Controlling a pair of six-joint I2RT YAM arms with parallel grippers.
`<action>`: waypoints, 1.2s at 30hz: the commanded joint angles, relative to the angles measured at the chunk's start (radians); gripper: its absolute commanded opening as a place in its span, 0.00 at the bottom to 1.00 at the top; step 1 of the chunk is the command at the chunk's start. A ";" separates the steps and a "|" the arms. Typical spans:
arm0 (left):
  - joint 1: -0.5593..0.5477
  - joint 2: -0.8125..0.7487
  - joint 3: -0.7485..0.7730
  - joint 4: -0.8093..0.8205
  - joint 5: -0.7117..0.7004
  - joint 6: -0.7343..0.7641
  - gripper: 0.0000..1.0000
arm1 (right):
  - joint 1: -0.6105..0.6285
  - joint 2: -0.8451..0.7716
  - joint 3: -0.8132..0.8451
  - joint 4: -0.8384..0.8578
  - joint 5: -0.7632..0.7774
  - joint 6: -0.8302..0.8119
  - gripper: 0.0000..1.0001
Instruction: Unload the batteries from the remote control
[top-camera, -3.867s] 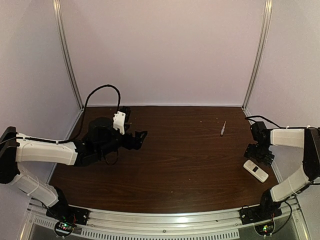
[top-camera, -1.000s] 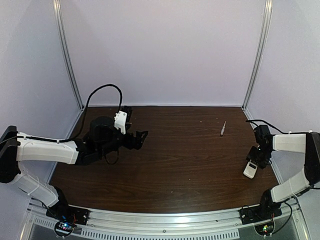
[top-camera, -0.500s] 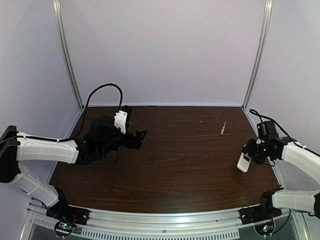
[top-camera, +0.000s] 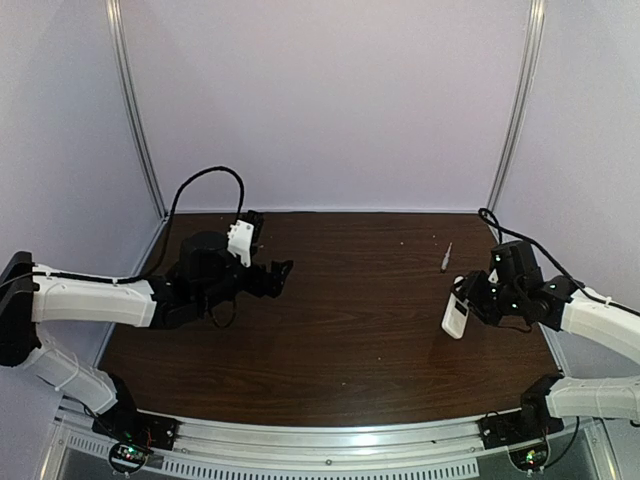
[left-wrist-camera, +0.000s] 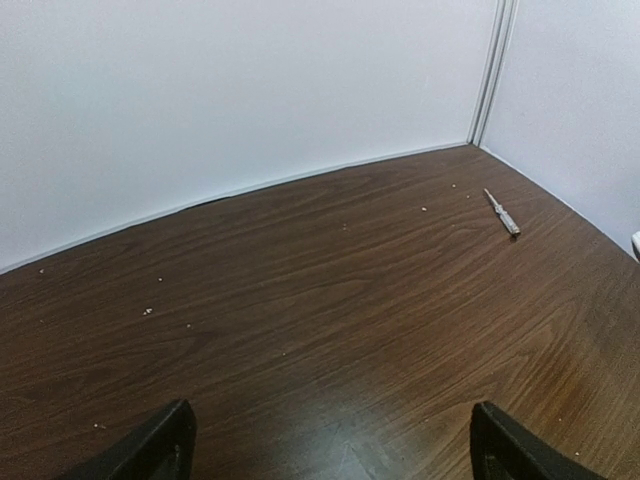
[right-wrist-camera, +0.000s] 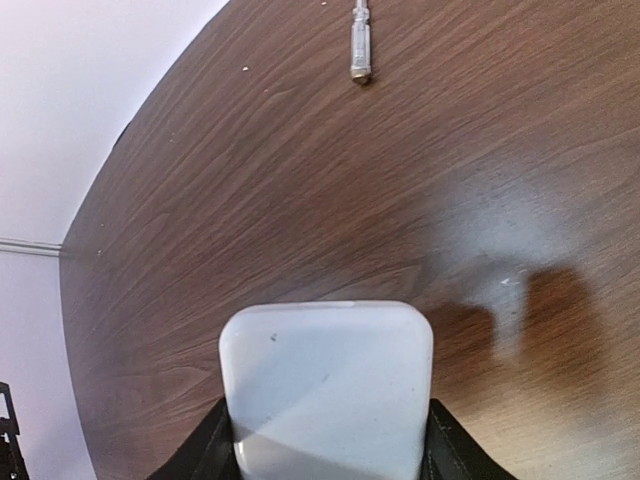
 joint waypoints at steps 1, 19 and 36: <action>-0.003 -0.037 -0.009 0.031 -0.019 0.009 0.97 | 0.099 0.034 0.061 0.092 0.085 0.087 0.00; -0.004 -0.051 -0.074 0.117 0.161 -0.055 0.97 | 0.467 0.227 0.198 0.161 0.389 0.369 0.00; -0.144 -0.111 -0.181 0.241 0.350 -0.196 0.97 | 0.754 0.349 0.213 0.304 0.575 0.646 0.00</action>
